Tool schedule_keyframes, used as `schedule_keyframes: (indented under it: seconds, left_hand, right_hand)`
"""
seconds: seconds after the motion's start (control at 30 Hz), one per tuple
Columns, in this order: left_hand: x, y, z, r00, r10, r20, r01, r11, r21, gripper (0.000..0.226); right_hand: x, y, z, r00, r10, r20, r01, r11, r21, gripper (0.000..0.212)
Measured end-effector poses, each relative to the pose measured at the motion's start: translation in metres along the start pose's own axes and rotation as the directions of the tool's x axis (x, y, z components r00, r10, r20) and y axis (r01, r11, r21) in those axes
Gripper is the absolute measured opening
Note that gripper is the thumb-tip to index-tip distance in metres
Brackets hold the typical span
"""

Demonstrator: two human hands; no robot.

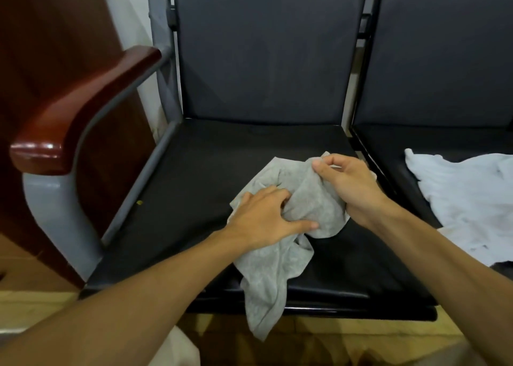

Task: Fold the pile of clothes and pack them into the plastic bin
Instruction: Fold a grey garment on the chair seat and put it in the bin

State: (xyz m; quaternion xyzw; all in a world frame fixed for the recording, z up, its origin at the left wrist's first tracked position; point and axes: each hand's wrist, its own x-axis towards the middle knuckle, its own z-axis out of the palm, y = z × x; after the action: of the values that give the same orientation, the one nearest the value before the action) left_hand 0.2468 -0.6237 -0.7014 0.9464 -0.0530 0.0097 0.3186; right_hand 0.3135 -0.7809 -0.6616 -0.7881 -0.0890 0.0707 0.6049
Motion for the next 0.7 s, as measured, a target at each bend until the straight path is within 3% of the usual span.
schedule_keyframes:
  seconds: [0.07, 0.17, 0.23, 0.37, 0.43, 0.53, 0.57, 0.63, 0.7]
  left_hand:
    - [0.002, 0.007, 0.004, 0.997, 0.020, -0.071, -0.020, 1.000, -0.006, 0.041]
    - [0.001, 0.016, 0.003, 0.992, -0.029, -0.126, -0.004, 0.967, -0.254, 0.055]
    - [-0.001, 0.015, -0.005, 0.989, -0.098, -0.110, 0.044, 0.909, -0.414, 0.039]
    - [-0.009, -0.003, -0.026, 0.968, -0.229, -0.104, 0.120, 0.783, -0.610, 0.017]
    - [-0.014, -0.013, -0.037, 0.943, -0.320, -0.086, 0.170, 0.688, -0.705, 0.016]
    - [-0.021, -0.026, -0.054, 0.907, -0.420, -0.018, 0.215, 0.500, -0.839, 0.020]
    - [-0.023, -0.029, -0.059, 0.900, -0.436, 0.005, 0.217, 0.436, -0.873, 0.022]
    - [-0.028, -0.036, -0.068, 0.889, -0.455, 0.049, 0.219, 0.331, -0.918, 0.026]
    - [-0.034, -0.040, -0.077, 0.883, -0.462, 0.085, 0.217, 0.242, -0.945, 0.030]
  right_hand:
    - [0.000, -0.006, 0.004, 0.997, 0.065, 0.050, -0.069, 0.993, 0.093, 0.016]
    - [-0.002, -0.015, 0.011, 0.967, 0.132, 0.218, -0.191, 0.942, 0.277, 0.019]
    - [-0.001, -0.016, 0.014, 0.947, 0.131, 0.293, -0.237, 0.900, 0.365, 0.025]
    - [0.002, -0.015, 0.019, 0.956, 0.122, 0.266, -0.215, 0.909, 0.357, 0.025]
    - [0.002, -0.010, 0.020, 0.957, 0.155, 0.243, -0.217, 0.943, 0.253, 0.021]
    - [0.001, -0.002, 0.025, 0.949, 0.143, 0.282, -0.110, 0.986, -0.128, 0.020]
    - [0.000, 0.002, 0.027, 0.941, 0.110, 0.320, -0.011, 0.956, -0.294, 0.021]
    - [-0.004, 0.011, 0.029, 0.894, 0.062, 0.443, 0.237, 0.774, -0.587, 0.026]
    - [-0.010, 0.023, 0.032, 0.805, 0.131, 0.579, 0.392, 0.615, -0.684, 0.033]
